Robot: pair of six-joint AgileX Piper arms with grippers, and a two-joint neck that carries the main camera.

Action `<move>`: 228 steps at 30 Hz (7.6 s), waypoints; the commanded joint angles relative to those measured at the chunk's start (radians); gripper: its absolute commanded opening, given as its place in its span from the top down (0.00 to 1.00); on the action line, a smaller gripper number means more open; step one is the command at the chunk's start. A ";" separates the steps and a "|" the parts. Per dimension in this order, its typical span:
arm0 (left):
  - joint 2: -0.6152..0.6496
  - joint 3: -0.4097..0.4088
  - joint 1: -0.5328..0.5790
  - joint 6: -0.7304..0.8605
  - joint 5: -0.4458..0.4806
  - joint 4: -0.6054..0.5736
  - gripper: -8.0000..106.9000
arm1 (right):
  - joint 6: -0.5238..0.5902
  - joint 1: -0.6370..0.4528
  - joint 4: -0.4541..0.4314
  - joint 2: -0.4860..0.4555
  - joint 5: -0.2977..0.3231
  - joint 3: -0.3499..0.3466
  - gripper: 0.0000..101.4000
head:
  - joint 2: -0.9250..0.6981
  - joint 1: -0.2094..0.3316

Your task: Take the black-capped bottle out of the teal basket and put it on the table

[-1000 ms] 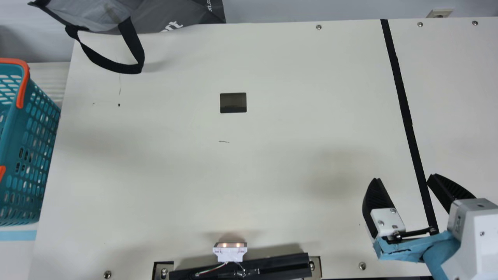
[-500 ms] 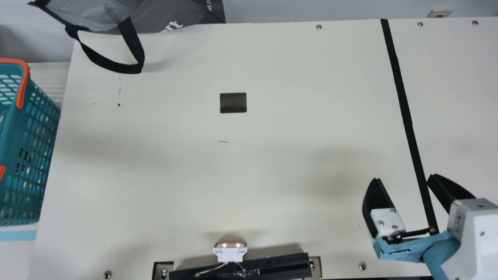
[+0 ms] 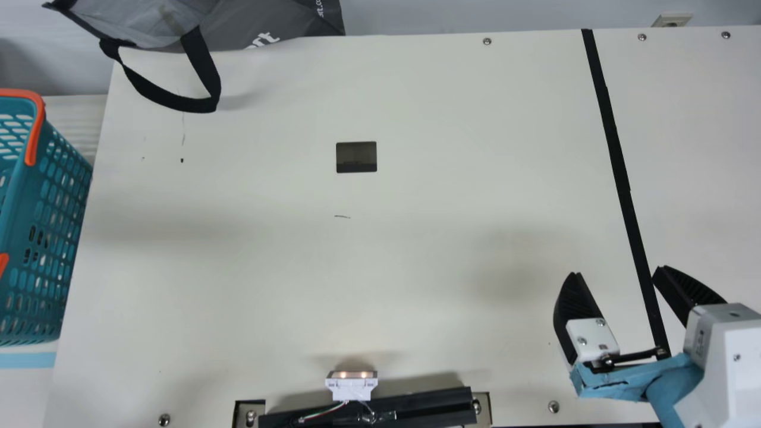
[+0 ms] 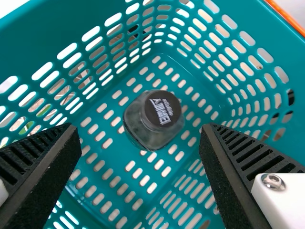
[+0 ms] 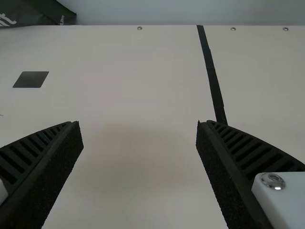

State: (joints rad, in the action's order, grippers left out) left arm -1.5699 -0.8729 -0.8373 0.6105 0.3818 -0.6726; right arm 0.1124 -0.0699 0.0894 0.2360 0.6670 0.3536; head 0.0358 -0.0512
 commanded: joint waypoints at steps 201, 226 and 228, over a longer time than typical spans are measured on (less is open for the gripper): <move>0.259 -0.271 1.003 -0.761 0.311 0.621 0.93 | 0.000 0.000 -0.004 0.000 -0.001 0.000 0.10 | -0.008 0.004; 0.137 -0.310 1.335 -0.969 0.262 0.757 0.93 | 0.000 0.000 -0.005 0.000 -0.001 0.000 0.10 | -0.008 0.004; 0.130 -0.312 1.357 -0.982 0.261 0.766 0.93 | 0.000 0.000 -0.005 0.000 -0.001 0.000 0.10 | -0.008 0.004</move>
State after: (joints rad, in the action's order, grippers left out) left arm -1.4385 -1.1850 0.5080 -0.3656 0.6421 0.0893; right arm 0.1124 -0.0699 0.0842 0.2360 0.6663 0.3536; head 0.0358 -0.0512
